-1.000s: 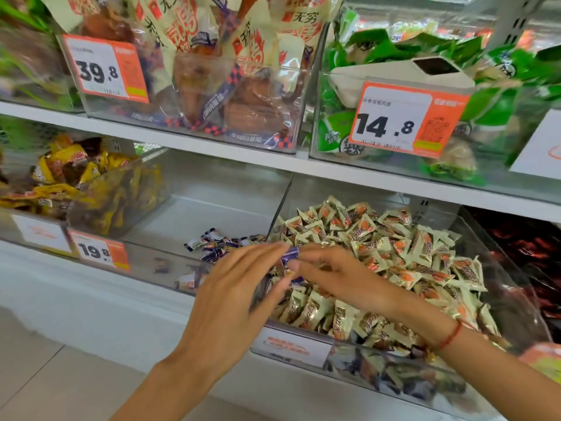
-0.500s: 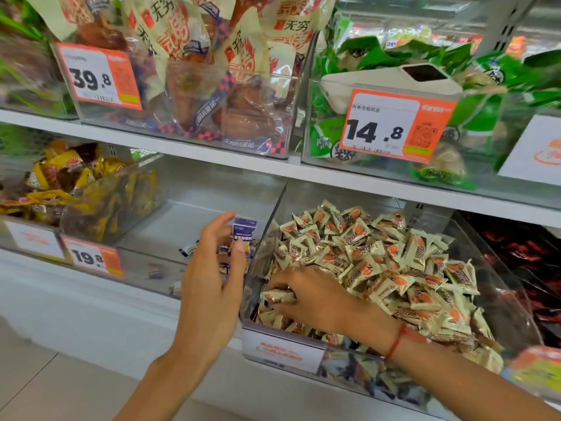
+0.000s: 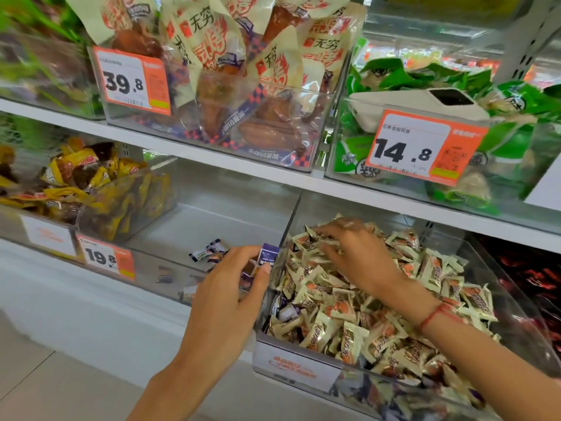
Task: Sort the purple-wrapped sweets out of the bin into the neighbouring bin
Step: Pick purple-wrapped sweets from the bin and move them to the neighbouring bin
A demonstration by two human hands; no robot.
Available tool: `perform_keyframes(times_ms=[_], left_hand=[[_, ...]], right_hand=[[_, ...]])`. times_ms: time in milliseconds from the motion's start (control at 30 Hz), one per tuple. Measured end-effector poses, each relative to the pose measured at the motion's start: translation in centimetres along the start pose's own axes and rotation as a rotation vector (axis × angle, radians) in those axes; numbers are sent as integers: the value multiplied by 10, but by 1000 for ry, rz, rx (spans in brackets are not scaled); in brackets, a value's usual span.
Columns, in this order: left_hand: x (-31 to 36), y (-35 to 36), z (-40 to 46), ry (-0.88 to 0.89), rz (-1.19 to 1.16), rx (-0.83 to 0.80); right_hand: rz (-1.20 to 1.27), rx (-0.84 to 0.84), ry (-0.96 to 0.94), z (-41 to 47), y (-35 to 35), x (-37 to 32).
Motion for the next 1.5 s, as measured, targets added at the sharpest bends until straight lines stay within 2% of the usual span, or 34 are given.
perform_keyframes(times_ms=[67, 167, 400, 600, 800, 1000, 1233, 1300, 1400, 1500], left_hand=[[-3, -3, -1, -8, 1, -23], [-3, -8, -2, -29, -13, -34], [1, -12, -4, -3, -5, -22], [3, -9, -3, 9, 29, -27], [8, -11, -1, -9, -18, -16], [12, -11, -1, -31, -55, 10], [15, -5, -4, 0, -27, -22], [22, -1, -5, 6, -44, -43], [37, 11, -3, 37, -27, -123], [45, 26, 7, 60, 105, -254]], right_hand=[[182, -76, -201, -12, -2, -22], [264, -363, -397, -25, 15, -46], [-68, -485, -485, -16, 41, -39], [-193, -600, -465, -1, 45, -43], [-161, -531, -423, -4, 36, -49], [206, -488, -143, -20, 13, -19], [525, -271, 49, -42, -31, 0], [553, -214, 96, -48, -38, 1], [732, -135, 222, -56, -47, 7], [802, -151, 285, -66, -47, 19]])
Point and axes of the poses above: each hand's wrist, its own z-axis towards the middle knuckle, its own y-axis out of the palm, x = y × z, the point moved 1 cm from there along z, towards the middle knuckle, and after that the axes turned 8 degrees about -z, right-handed, at the moved point
